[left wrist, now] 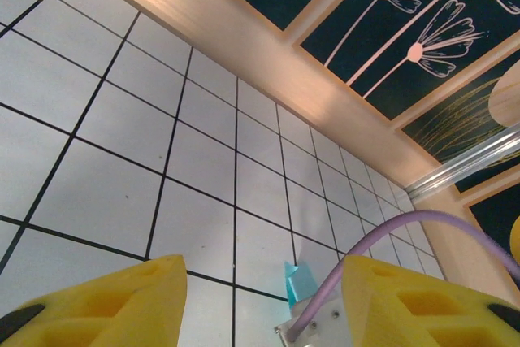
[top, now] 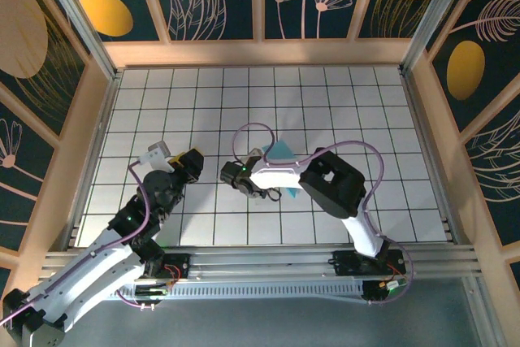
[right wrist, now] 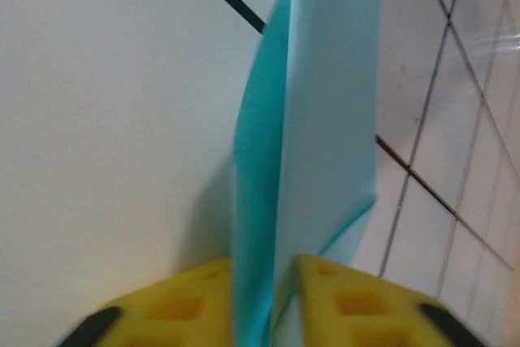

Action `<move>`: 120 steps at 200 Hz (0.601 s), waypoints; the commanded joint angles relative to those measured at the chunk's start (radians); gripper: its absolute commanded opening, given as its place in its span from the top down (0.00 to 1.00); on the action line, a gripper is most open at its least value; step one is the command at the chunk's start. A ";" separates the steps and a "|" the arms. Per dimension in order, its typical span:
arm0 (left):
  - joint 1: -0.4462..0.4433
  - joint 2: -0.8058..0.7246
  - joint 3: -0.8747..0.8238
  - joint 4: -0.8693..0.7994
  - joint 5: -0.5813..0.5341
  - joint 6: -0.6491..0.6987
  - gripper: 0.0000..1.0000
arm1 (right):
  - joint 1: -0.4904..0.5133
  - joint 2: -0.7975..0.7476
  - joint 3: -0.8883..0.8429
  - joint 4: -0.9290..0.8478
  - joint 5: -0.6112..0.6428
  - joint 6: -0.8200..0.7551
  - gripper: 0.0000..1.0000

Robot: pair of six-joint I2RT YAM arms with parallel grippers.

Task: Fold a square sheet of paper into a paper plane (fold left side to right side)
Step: Turn over the paper at the center of the table.

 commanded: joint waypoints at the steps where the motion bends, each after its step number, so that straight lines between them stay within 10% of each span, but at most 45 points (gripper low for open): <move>1: -0.003 0.007 -0.003 0.006 -0.002 -0.002 0.47 | -0.007 -0.073 -0.001 0.055 -0.083 0.002 0.60; 120: -0.003 0.470 0.061 0.254 0.301 -0.062 0.45 | -0.325 -0.748 -0.525 0.626 -0.646 0.113 0.27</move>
